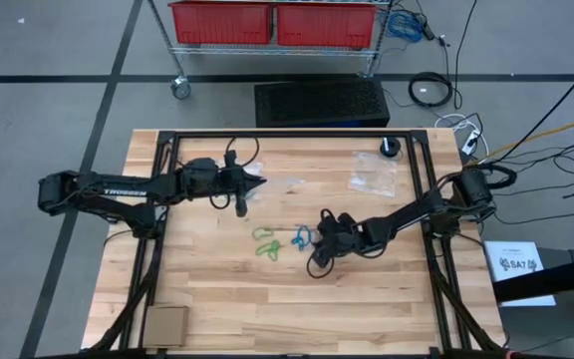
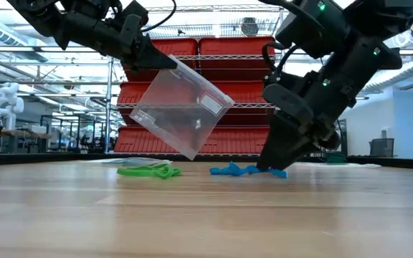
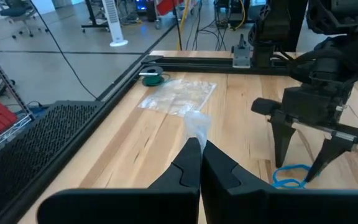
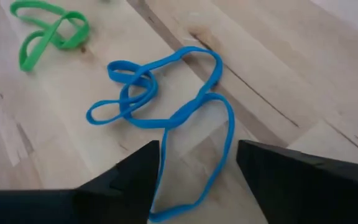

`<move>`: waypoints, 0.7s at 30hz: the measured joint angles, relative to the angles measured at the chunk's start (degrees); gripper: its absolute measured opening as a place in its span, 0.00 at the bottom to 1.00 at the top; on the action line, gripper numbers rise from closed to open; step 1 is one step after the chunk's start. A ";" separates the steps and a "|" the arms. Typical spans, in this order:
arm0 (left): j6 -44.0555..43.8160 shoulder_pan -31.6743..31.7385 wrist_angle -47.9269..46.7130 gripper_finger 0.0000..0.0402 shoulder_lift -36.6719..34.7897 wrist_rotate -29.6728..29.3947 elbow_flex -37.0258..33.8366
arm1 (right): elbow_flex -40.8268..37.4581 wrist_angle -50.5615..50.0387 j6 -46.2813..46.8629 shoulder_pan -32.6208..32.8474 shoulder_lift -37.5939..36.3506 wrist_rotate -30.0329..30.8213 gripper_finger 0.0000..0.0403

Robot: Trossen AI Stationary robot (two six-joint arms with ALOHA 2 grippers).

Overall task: Sort rubber bands
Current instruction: Put the blue rubber band into the middle zip lock bag

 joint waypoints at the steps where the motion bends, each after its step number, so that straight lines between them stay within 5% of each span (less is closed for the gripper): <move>1: 0.10 0.01 0.01 0.00 0.00 0.00 0.00 | 0.00 -0.25 0.06 0.06 -0.03 0.02 0.46; 8: 0.45 0.07 0.03 0.00 0.00 -0.11 0.00 | -0.13 -1.76 -2.07 0.20 -0.37 1.10 0.03; 15: 0.41 0.04 0.05 0.00 0.00 -0.32 0.00 | 0.16 -9.19 -3.64 0.11 -7.98 -2.75 0.01; 21: 0.29 0.02 0.04 0.00 0.02 -0.39 0.00 | 6.84 -23.17 -8.80 0.09 -15.33 4.08 0.00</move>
